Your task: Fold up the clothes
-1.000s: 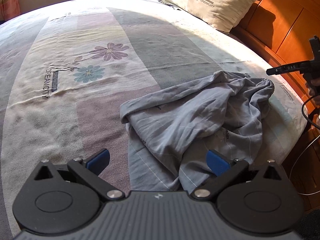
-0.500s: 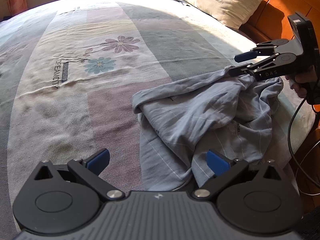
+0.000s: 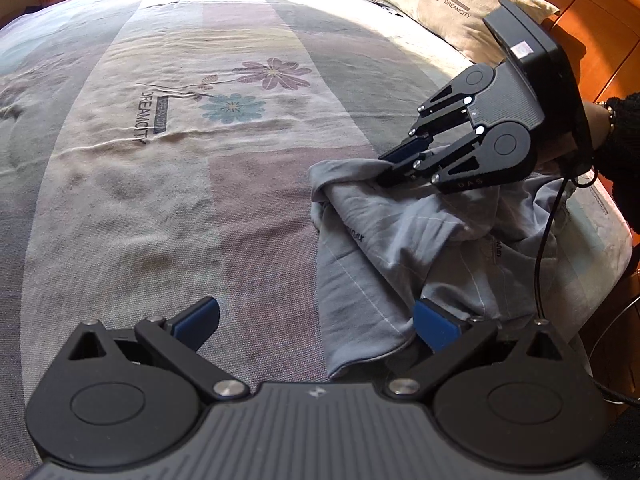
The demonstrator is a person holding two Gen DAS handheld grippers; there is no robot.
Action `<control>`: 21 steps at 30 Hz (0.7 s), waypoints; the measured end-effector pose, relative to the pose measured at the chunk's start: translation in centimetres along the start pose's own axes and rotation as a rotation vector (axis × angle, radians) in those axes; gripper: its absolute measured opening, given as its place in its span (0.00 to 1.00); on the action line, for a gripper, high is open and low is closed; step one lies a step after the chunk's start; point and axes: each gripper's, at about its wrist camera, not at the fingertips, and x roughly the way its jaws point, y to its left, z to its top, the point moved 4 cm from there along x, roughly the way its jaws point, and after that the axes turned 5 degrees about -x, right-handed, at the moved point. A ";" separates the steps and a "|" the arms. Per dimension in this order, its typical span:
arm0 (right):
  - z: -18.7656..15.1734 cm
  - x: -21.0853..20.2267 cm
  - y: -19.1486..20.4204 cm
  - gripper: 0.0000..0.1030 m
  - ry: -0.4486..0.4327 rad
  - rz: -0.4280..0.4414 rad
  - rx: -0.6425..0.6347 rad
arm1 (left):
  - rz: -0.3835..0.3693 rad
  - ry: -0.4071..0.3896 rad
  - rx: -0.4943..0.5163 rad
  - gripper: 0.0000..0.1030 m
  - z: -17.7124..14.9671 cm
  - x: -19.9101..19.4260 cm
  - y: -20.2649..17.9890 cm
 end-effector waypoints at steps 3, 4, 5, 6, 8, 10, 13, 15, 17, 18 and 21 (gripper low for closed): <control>0.6 -0.6 -1.7 0.06 -0.030 -0.054 0.030 | 0.000 0.001 -0.002 0.99 0.0 0.2 0.3; 0.9 -0.6 -2.5 0.06 -0.037 -0.066 0.055 | 0.000 0.002 -0.001 0.99 0.0 0.3 0.3; 1.1 -0.6 -3.4 0.06 -0.040 -0.088 0.066 | 0.001 0.002 0.001 0.99 0.0 0.4 0.4; 1.4 -0.4 -4.2 0.06 -0.035 -0.104 0.072 | 0.001 0.003 0.002 0.99 0.1 0.4 0.4; 1.8 0.2 -5.7 0.06 -0.023 -0.143 0.082 | -0.001 0.003 0.002 0.99 0.1 0.6 0.5; 2.2 0.8 -7.2 0.06 -0.005 -0.170 0.089 | -0.004 0.002 -0.001 0.99 0.2 0.7 0.7; 2.9 1.7 -9.7 0.06 0.011 -0.215 0.099 | -0.003 -0.005 -0.011 0.99 0.4 0.7 0.9; 3.4 2.2 -11.6 0.06 0.016 -0.264 0.110 | -0.004 -0.010 -0.022 0.99 0.5 0.7 1.1; 3.9 2.5 -13.8 0.06 0.017 -0.325 0.143 | -0.001 -0.012 -0.028 0.99 0.5 0.6 1.3; 4.1 2.6 -15.0 0.06 0.020 -0.353 0.165 | 0.000 -0.014 -0.030 0.99 0.5 0.5 1.4; 3.9 2.6 -18.3 0.07 0.010 -0.473 0.257 | 0.001 -0.019 -0.043 0.99 0.3 0.1 1.6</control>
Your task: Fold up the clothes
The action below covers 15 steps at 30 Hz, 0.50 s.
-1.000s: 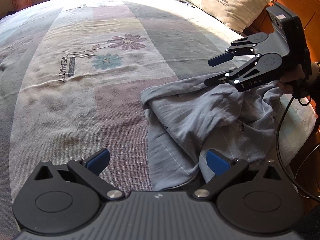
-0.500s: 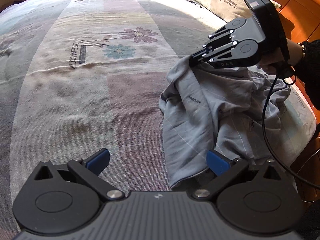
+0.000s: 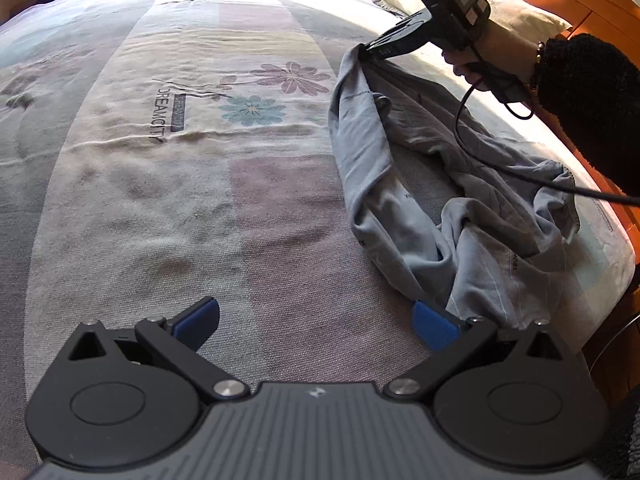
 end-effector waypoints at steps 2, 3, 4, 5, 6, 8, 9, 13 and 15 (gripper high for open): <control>-0.4 0.2 -0.8 0.09 0.025 0.054 0.056 | 0.002 0.001 -0.006 0.99 -0.1 -0.1 0.1; -0.6 0.2 -0.9 0.11 0.037 0.095 0.075 | 0.002 0.002 -0.004 0.99 -0.1 -0.2 0.1; -0.9 -0.1 -1.1 0.12 0.045 0.130 0.088 | 0.002 0.001 -0.002 0.99 -0.1 -0.2 0.1; -1.4 -0.8 -1.2 0.18 0.043 0.144 0.083 | -0.002 0.000 -0.002 0.99 -0.1 -0.3 0.1; -2.0 -1.7 -1.5 0.23 0.038 0.153 0.076 | -0.006 -0.002 -0.003 0.99 0.0 -0.3 0.1; -3.6 -3.6 -2.7 0.26 0.035 0.156 0.079 | -0.013 -0.006 -0.001 0.99 0.0 -0.4 -0.1; -4.6 -4.5 -3.7 0.29 0.038 0.150 0.088 | -0.017 -0.006 0.001 0.99 0.2 -0.3 -0.3; -10.5 -6.8 -8.5 0.47 0.104 0.108 0.169 | -0.040 -0.001 0.016 0.99 0.4 0.2 -1.5; -14.3 -7.6 -10.4 0.47 0.144 0.112 0.217 | -0.055 0.006 0.030 0.99 0.5 0.4 -2.3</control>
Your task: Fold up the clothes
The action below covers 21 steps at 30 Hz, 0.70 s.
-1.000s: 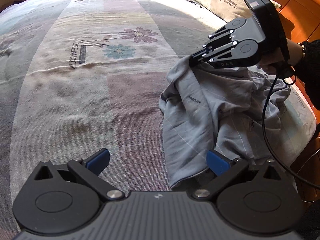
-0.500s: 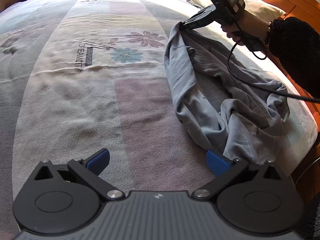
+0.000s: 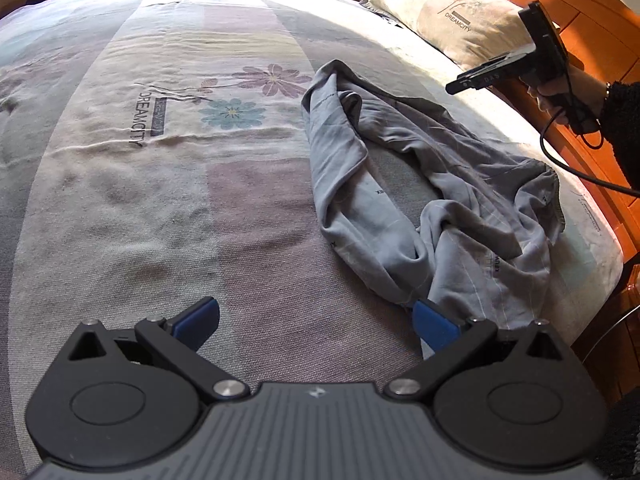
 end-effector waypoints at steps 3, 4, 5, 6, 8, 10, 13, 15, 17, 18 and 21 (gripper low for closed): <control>-4.7 0.0 -1.9 0.47 0.046 0.046 0.055 | -0.012 0.013 0.028 0.99 0.3 0.5 -1.3; -6.1 0.2 -2.1 0.47 0.057 0.064 0.073 | -0.015 0.016 0.037 0.99 0.3 0.5 -1.7; -7.3 0.3 -2.2 0.47 0.063 0.082 0.089 | -0.019 0.019 0.046 0.99 0.4 0.6 -2.1; -8.4 0.5 -2.2 0.47 0.066 0.101 0.105 | -0.021 0.021 0.054 0.99 0.5 0.7 -2.4; -10.0 0.8 -1.8 0.48 0.059 0.133 0.124 | -0.024 0.027 0.065 0.99 0.7 0.9 -2.9; -11.3 1.4 -1.1 0.48 0.062 0.136 0.124 | -0.017 0.036 0.071 0.99 0.8 1.2 -3.2; -11.9 1.2 -0.6 0.37 0.025 0.135 0.137 | -0.010 0.048 0.078 0.99 0.8 1.6 -3.5; -11.6 0.9 -0.5 0.05 0.013 0.135 0.129 | -0.006 0.052 0.083 0.99 0.9 1.7 -3.7; -11.0 0.8 -0.9 0.05 0.000 0.088 0.116 | -0.003 0.053 0.088 0.99 1.0 1.7 -3.8; -10.8 0.8 -1.6 0.05 -0.011 0.070 0.139 | -0.002 0.052 0.088 0.99 1.0 1.7 -3.9; -9.8 0.8 -4.8 0.05 -0.049 -0.026 0.224 | 0.004 0.050 0.085 0.99 1.1 1.6 -3.9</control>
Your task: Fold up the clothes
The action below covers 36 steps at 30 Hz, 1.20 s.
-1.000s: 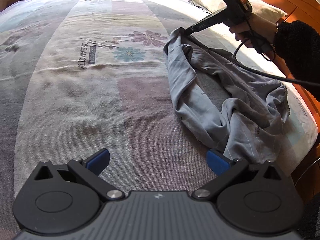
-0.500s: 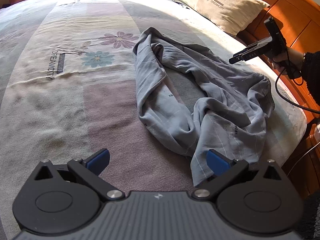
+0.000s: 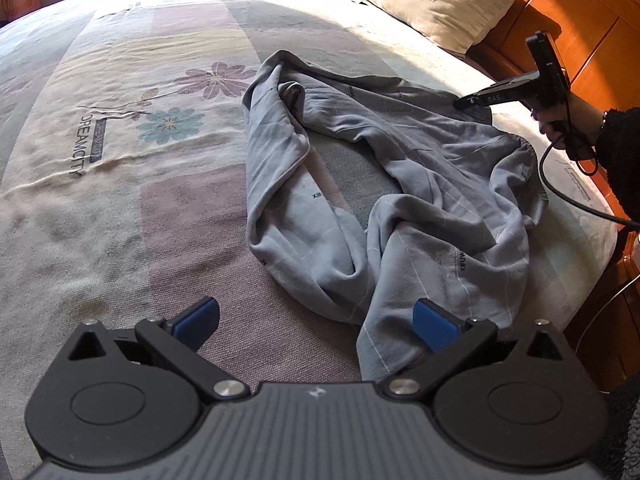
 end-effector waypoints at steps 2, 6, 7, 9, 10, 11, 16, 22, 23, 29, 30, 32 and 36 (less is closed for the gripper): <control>1.1 0.3 -1.8 0.05 -0.025 -0.061 0.058 | 0.004 0.000 -0.002 0.99 0.0 -0.1 0.0; 2.2 1.9 -3.0 0.14 0.021 -0.131 0.085 | 0.004 -0.004 -0.008 0.99 -0.2 -0.4 0.0; 2.1 2.0 -2.6 0.15 0.027 -0.147 0.064 | 0.004 -0.006 -0.007 0.99 -0.2 -0.5 0.0; 1.9 1.4 -2.2 0.21 0.020 -0.142 0.059 | 0.004 -0.009 -0.005 0.99 -0.3 -0.7 0.0; 1.6 0.8 -2.0 0.23 0.010 -0.129 0.069 | 0.006 -0.009 -0.004 0.99 -0.4 -0.8 0.0; 1.2 0.1 -1.9 0.23 0.002 -0.122 0.082 | 0.008 -0.011 -0.002 0.99 -0.5 -0.9 0.0; -2.4 -4.6 -0.5 0.26 -0.008 -0.067 0.167 | 0.011 -0.025 0.024 0.99 -0.8 -1.3 -0.6; -10.1 -10.9 2.5 0.31 -0.057 -0.006 0.373 | 0.001 -0.040 0.073 0.99 -1.4 -2.0 -2.7; -11.6 -11.5 2.9 0.33 -0.067 0.020 0.435 | -0.005 -0.042 0.079 0.99 -1.6 -2.1 -3.0; -20.0 -11.8 5.8 0.34 -0.117 0.217 0.831 | -0.031 -0.041 0.097 0.99 -2.4 -2.5 -5.0; -20.7 -11.3 6.1 0.34 -0.133 0.253 0.888 | -0.038 -0.042 0.100 0.99 -2.6 -2.6 -5.5; -21.6 -10.1 6.6 0.34 -0.173 0.296 0.988 | -0.045 -0.041 0.104 0.99 -2.9 -2.8 -6.0; -21.6 -8.3 7.2 0.32 -0.297 0.300 1.102 | -0.040 -0.037 0.109 0.99 -3.6 -3.2 -6.8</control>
